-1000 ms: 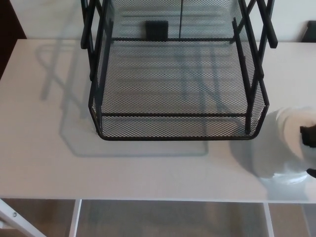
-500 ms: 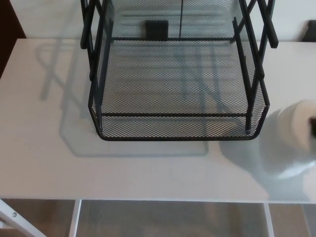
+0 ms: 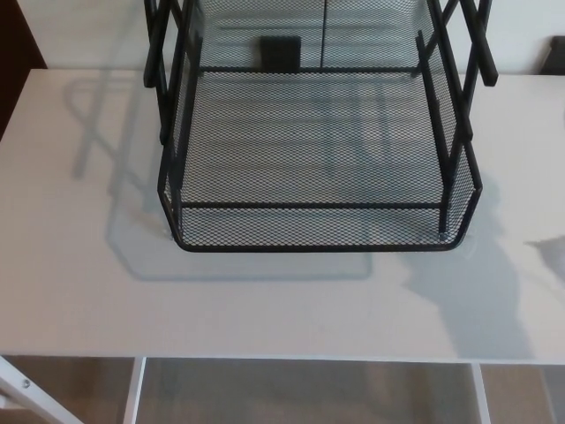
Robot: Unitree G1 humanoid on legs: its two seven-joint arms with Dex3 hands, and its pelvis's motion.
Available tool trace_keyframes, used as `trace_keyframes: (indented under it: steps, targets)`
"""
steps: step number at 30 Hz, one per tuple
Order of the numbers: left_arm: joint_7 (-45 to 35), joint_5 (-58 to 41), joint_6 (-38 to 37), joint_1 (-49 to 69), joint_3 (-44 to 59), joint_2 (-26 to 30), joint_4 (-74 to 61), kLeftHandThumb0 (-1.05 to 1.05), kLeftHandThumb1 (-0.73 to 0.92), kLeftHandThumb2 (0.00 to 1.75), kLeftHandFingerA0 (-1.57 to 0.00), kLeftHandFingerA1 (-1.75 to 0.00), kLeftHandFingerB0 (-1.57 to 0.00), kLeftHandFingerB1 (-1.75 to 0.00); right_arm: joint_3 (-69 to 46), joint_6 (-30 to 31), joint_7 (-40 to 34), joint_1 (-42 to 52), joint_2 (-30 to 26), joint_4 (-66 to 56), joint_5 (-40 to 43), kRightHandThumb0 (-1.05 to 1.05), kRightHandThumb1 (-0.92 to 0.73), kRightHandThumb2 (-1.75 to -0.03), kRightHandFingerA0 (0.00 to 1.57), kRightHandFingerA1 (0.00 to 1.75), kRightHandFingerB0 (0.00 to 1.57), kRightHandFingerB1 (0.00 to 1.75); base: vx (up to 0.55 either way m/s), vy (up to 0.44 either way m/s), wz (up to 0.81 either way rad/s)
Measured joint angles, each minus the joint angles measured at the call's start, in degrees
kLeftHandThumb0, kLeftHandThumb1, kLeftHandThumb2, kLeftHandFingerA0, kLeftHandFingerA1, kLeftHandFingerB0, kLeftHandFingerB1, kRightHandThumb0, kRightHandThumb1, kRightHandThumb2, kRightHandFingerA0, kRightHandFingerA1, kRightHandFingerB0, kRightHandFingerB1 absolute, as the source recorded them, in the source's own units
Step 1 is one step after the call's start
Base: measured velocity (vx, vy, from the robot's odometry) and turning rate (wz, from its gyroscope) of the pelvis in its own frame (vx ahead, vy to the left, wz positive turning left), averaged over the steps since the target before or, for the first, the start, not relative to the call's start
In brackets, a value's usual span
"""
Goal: The robot walks towards a desk on which a file tray is kept in the middle and a toilet paper roll is kept on its right. The robot uses its right hand to hook on finger in the gap of the roll and grabs it, lifts it and places it on the tray.
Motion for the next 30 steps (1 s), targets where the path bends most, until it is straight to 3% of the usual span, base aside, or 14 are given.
trace_keyframes:
  steps: [1,2,4,5,9,10,14,15,16,19,23,26,27,30]
  targets:
    - [0.0,0.0,0.0,0.0,0.0,0.0,0.4,-0.77,0.69,1.00,-0.29,-0.55,-0.17,-0.46,-0.3,0.4,0.9,-2.1,-0.4,-0.1,0.7,-0.18,-0.60,-0.62,1.12,1.16,0.95,0.59,0.00,0.000,0.00]
    - [0.0,0.0,0.0,0.0,-0.1,0.0,0.4,-0.75,0.88,0.66,-0.39,-0.51,-0.22,-0.35,-0.4,0.6,1.2,-2.9,-0.4,-0.1,1.0,-0.19,-0.61,-0.64,1.10,1.19,0.95,0.58,0.00,0.000,0.00]
    - [0.0,0.0,0.2,0.0,0.0,0.0,0.3,-0.76,0.87,0.66,-0.39,-0.50,-0.22,-0.35,0.0,1.0,1.8,-5.9,-0.5,0.0,1.2,-0.21,-0.62,-0.61,1.10,1.18,0.96,0.57,0.00,0.000,0.00]
    - [0.0,0.0,0.4,0.0,0.0,0.0,0.0,-0.77,0.69,1.00,-0.30,-0.55,-0.18,-0.46,0.5,1.1,2.0,-8.7,-0.5,0.1,1.3,-0.24,-0.64,-0.61,1.10,1.08,0.94,0.55,0.00,0.000,0.00]
    - [0.0,0.0,0.7,0.0,-0.2,0.0,-0.3,-0.76,0.89,0.67,-0.35,-0.44,-0.21,-0.34,3.9,1.6,3.1,-16.3,0.1,0.1,1.6,-0.19,-0.61,-0.68,1.06,1.26,0.93,0.58,0.00,0.000,0.00]
    - [0.0,0.0,0.7,0.0,-0.3,0.1,-0.2,-0.77,0.70,1.00,-0.26,-0.53,-0.16,-0.45,5.1,1.7,3.4,-18.3,0.7,0.1,1.7,-0.20,-0.61,-0.69,1.03,1.30,0.93,0.56,0.00,0.000,0.00]
    - [0.0,0.0,0.7,0.0,-0.4,0.1,-0.2,-0.77,0.70,1.03,-0.26,-0.54,-0.13,-0.45,11.0,2.2,5.6,-25.2,3.0,0.8,2.3,-0.20,-0.64,-0.66,0.96,1.43,0.88,0.56,0.00,0.000,0.00]
    - [0.0,0.0,0.7,0.1,-0.4,0.1,-0.4,-0.76,0.88,0.67,-0.36,-0.46,-0.21,-0.34,12.1,2.3,6.1,-26.5,3.5,1.3,2.5,-0.17,-0.63,-0.67,0.97,1.34,0.90,0.58,0.00,0.000,0.00]
    - [0.0,0.0,0.7,0.1,-0.4,0.1,-0.6,-0.77,0.70,1.02,-0.28,-0.55,-0.12,-0.45,13.6,2.3,6.8,-28.0,4.1,1.9,2.7,-0.19,-0.62,-0.66,0.92,1.43,0.90,0.58,0.00,0.000,0.00]
    - [0.0,0.0,0.8,0.0,-0.4,0.1,-0.6,-0.77,0.70,1.03,-0.28,-0.54,-0.14,-0.45,17.2,2.2,8.4,-31.7,5.8,4.7,3.1,-0.19,-0.64,-0.64,0.87,1.47,0.87,0.56,0.00,0.000,0.00]
    - [0.0,0.0,0.7,0.1,-0.5,0.1,-0.6,-0.78,0.70,1.03,-0.31,-0.57,-0.14,-0.45,23.6,2.6,12.2,-37.3,8.0,10.0,3.1,-0.18,-0.68,-0.61,0.91,1.39,0.84,0.54,0.00,0.000,0.00]
    - [0.0,0.0,0.7,0.1,-0.5,0.0,-0.5,-0.78,0.88,0.66,-0.39,-0.48,-0.22,-0.34,26.9,3.2,14.6,-39.8,9.0,12.5,3.1,-0.18,-0.68,-0.61,0.94,1.24,0.88,0.53,0.00,0.000,0.00]
    - [0.0,0.0,0.7,0.1,-0.6,0.0,-0.4,-0.78,0.69,1.03,-0.31,-0.57,-0.14,-0.45,28.0,3.2,15.6,-40.6,9.4,13.5,3.1,-0.21,-0.69,-0.60,0.94,1.03,0.86,0.51,0.00,0.000,0.00]
    - [0.0,0.0,0.7,0.1,-0.6,0.0,0.1,-0.78,0.70,1.04,-0.30,-0.55,-0.14,-0.45,31.4,3.4,17.8,-42.3,10.6,16.0,2.9,-0.21,-0.68,-0.60,0.95,1.06,0.87,0.52,0.00,0.000,0.00]
